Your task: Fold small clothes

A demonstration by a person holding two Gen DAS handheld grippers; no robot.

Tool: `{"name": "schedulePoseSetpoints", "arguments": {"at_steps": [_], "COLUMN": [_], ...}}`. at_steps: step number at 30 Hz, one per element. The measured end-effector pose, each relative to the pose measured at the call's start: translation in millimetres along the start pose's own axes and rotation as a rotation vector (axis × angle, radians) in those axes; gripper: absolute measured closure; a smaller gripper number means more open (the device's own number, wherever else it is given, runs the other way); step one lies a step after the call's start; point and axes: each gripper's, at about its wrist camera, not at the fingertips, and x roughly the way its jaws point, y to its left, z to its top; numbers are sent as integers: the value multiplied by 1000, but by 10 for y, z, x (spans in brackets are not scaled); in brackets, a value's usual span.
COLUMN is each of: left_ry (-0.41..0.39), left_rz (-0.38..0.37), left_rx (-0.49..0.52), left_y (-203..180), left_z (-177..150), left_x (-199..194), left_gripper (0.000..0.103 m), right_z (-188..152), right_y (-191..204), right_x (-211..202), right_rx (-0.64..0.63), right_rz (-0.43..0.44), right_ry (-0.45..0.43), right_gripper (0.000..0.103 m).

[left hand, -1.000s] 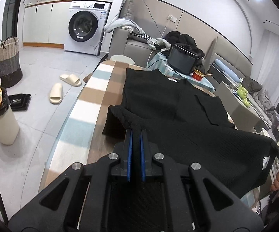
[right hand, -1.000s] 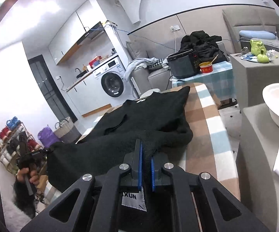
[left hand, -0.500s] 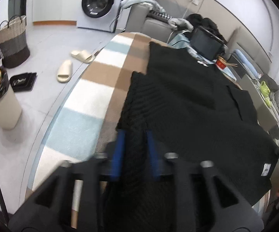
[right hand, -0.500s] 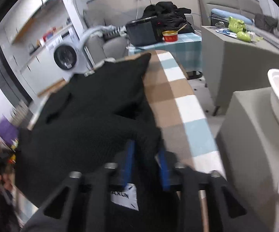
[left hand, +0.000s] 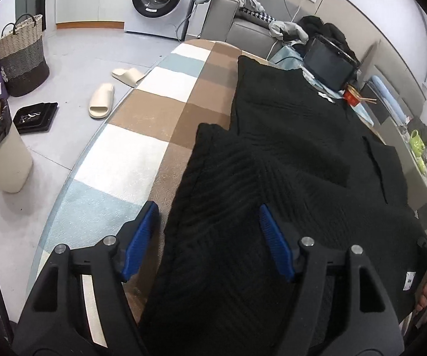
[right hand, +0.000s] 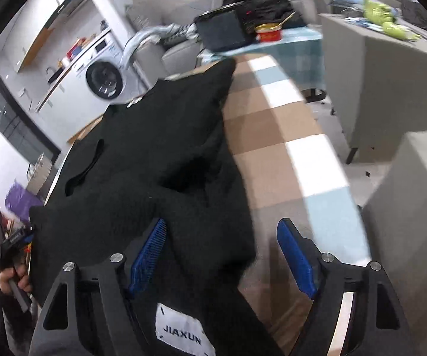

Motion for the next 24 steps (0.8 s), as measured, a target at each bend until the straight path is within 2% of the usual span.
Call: {"name": "schedulePoseSetpoints", "arguments": {"at_steps": [4, 7, 9, 10, 11, 13, 14, 17, 21, 24], "left_ry": [11, 2, -17, -14, -3, -16, -17, 2, 17, 18], "left_rz": [11, -8, -9, -22, -50, -64, -72, -103, -118, -121], "left_rx": [-19, -18, 8, 19, 25, 66, 88, 88, 103, 110], "left_y": [-12, -33, -64, -76, -86, -124, -127, -53, 4, 58], "left_z": [30, 28, 3, -14, -28, -59, -72, -99, -166, -250], "left_x": [27, 27, 50, 45, 52, 17, -4, -37, -97, -170], "left_gripper": [36, 49, 62, 84, 88, 90, 90, 90, 90, 90], "right_z": [33, 38, 52, 43, 39, 14, -5, -84, -159, -197], "right_y": [81, 104, 132, 149, 166, 226, 264, 367, 393, 426], "right_x": [135, 170, 202, 206, 210, 213, 204, 183, 141, 96], "right_rx": [-55, -95, -102, -96, -103, -112, -122, -145, -110, -140], "right_rz": [50, 44, 50, 51, 39, 26, 10, -36, -40, -47], "right_ry": [56, 46, 67, 75, 74, 85, 82, 86, 111, 118], "right_gripper": [24, 27, 47, 61, 66, 79, 80, 81, 81, 80]}}
